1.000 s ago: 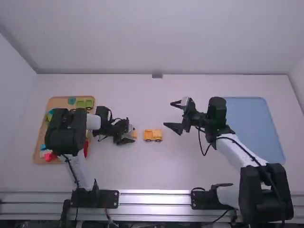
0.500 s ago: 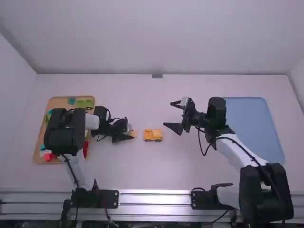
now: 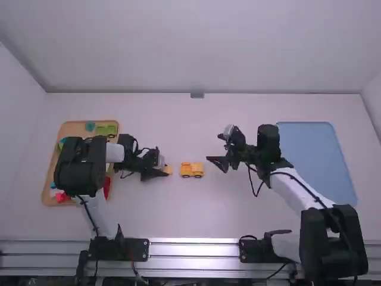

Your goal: Assemble lego blocks to make yellow taxi

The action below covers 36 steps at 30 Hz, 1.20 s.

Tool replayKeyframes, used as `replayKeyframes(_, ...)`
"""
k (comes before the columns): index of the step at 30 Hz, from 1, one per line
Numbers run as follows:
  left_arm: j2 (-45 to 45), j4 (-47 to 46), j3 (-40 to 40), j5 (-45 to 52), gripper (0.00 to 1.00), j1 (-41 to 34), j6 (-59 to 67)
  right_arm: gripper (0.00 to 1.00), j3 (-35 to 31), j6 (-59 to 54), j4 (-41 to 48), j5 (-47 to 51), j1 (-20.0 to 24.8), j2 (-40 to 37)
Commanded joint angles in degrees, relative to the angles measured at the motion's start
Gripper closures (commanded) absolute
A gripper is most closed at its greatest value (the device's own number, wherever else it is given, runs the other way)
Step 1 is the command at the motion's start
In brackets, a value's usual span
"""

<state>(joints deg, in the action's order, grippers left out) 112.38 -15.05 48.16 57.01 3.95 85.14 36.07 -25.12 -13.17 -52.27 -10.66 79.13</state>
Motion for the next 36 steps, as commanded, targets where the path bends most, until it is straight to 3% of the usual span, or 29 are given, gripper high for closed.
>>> replayKeyframes(1,-4.83,-1.40,0.15,2.58,0.93,0.13,0.02,0.01,1.36,-10.49,3.17,1.49,-1.79,1.97)
replayKeyframes(6,-10.08,-6.21,0.15,3.61,0.90,-0.55,0.07,0.01,1.36,-16.81,2.91,2.69,-5.35,9.97)
replayKeyframes(15,-12.22,-7.78,0.15,3.26,0.89,-5.75,2.84,0.01,1.40,-19.30,-12.83,1.55,-7.32,24.09)
replayKeyframes(22,-12.22,1.31,0.15,-3.13,0.91,-10.60,-11.45,0.01,3.15,-22.47,-20.04,-7.30,-6.75,34.01)
replayKeyframes(28,-12.20,5.35,0.15,-8.04,0.91,-14.21,-17.53,0.01,8.44,-22.27,-19.04,-10.91,-6.64,40.87)
replayKeyframes(36,-10.47,10.47,0.15,-11.45,0.87,-16.68,-24.79,0.01,9.99,-23.39,-18.69,-10.58,-6.78,43.36)
